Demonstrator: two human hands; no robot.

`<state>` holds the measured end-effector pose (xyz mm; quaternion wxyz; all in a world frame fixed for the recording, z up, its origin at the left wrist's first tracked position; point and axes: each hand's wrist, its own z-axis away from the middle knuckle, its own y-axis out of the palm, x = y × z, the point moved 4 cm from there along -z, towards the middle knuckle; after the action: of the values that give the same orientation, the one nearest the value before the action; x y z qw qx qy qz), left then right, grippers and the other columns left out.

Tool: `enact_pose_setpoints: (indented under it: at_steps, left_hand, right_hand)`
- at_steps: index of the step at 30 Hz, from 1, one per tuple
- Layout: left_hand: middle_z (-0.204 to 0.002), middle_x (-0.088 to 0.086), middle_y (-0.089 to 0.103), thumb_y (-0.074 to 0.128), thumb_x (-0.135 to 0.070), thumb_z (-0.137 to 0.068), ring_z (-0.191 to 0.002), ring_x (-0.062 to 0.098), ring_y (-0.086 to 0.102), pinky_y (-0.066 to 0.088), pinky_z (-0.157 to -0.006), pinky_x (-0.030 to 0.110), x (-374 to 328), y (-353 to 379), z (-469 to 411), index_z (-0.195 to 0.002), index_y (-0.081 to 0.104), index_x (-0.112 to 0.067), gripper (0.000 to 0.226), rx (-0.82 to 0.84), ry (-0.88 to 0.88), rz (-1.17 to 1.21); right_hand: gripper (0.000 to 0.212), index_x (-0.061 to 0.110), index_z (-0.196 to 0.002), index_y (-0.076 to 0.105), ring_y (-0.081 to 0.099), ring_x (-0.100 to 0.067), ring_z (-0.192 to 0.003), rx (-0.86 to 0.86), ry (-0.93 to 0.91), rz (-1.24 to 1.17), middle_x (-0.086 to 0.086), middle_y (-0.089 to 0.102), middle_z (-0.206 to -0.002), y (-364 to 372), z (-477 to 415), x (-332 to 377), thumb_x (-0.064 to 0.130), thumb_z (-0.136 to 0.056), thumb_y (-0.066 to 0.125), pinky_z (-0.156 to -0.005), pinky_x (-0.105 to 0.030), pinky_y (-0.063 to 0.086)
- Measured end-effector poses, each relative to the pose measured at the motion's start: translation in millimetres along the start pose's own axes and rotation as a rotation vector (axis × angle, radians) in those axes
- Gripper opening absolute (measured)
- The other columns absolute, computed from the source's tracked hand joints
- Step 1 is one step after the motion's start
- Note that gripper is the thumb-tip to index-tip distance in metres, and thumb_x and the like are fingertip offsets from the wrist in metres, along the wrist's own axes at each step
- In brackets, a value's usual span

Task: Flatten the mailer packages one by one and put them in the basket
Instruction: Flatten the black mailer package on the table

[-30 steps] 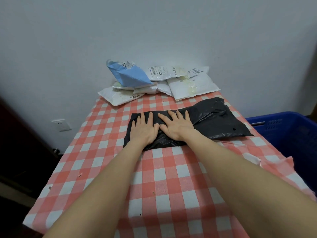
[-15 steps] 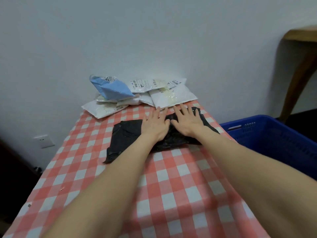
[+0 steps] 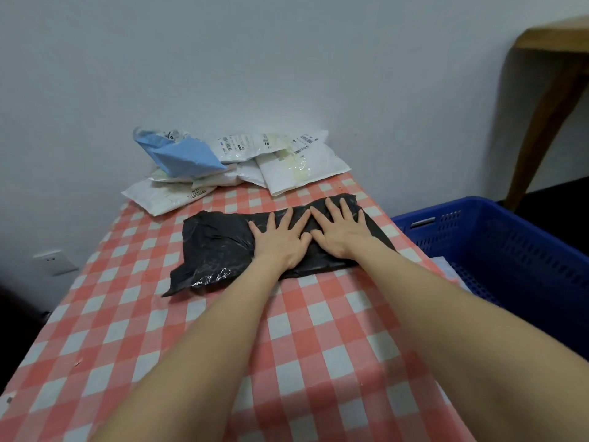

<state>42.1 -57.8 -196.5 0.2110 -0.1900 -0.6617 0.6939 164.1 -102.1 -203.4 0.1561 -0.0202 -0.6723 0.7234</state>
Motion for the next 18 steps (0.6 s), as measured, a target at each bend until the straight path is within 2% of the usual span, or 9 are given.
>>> enact_pose_setpoints:
  at_steps: [10,15,18]
  left_hand:
    - [-0.161,-0.003,0.001,0.010,-0.050,-0.099,-0.147,0.027,0.001,-0.004,-0.113,0.062,1.4,-0.1,0.4,-0.149,-0.003,-0.044,0.052,0.018,-0.012,-0.013]
    - [-0.161,0.003,0.007,0.012,-0.052,-0.100,-0.148,0.023,0.004,0.001,-0.118,0.051,13.8,-10.1,6.1,-0.152,0.005,-0.036,0.055,0.030,0.024,0.041]
    - [-0.160,0.005,0.007,0.015,-0.056,-0.098,-0.148,0.024,0.002,0.002,-0.117,0.050,41.6,-26.8,14.5,-0.152,0.009,-0.034,0.058,-0.122,-0.053,0.056]
  right_hand:
    - [0.058,0.037,-0.153,-0.002,-0.017,-0.027,-0.147,0.060,0.016,-0.005,-0.001,-0.015,-0.161,-4.7,-1.2,1.8,0.051,-0.100,0.018,-0.117,-0.055,-0.006]
    - [0.060,0.037,-0.153,0.000,-0.014,-0.029,-0.147,0.128,0.046,0.026,-0.002,-0.012,-0.161,-18.6,-1.9,7.8,0.054,-0.099,0.020,-0.116,-0.059,-0.002]
    - [0.063,0.034,-0.154,0.006,-0.008,-0.033,-0.148,-0.027,0.018,0.061,-0.005,-0.006,-0.162,-38.7,-1.8,23.9,0.059,-0.098,0.020,-0.116,-0.059,0.001]
